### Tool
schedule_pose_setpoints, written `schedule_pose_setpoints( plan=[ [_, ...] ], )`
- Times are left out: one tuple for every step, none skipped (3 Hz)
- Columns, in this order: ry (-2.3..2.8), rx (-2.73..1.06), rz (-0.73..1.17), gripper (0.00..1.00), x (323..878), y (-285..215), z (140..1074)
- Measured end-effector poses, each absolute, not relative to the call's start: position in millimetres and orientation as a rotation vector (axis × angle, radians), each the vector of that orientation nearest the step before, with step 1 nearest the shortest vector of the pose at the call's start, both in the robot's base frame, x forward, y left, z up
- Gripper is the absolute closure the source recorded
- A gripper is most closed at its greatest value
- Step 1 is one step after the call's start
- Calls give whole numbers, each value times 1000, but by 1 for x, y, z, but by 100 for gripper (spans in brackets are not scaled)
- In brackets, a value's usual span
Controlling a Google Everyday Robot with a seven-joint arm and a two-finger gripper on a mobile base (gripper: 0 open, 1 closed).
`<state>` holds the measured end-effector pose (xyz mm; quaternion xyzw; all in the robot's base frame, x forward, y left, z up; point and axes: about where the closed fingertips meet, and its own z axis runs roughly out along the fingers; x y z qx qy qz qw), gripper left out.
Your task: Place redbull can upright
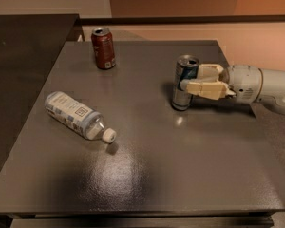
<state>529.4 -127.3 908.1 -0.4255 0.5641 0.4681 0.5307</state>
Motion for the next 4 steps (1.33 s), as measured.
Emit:
schedule_pose_setpoints(
  plan=[
    [1345,-1020,1119,36,529,-125,909],
    [1342,-1024,1122,13,529,-122,910],
    [1340,-1027,1125,0,529,-120,911],
    [1339,-1027,1125,0,529,-119,911]
  ],
)
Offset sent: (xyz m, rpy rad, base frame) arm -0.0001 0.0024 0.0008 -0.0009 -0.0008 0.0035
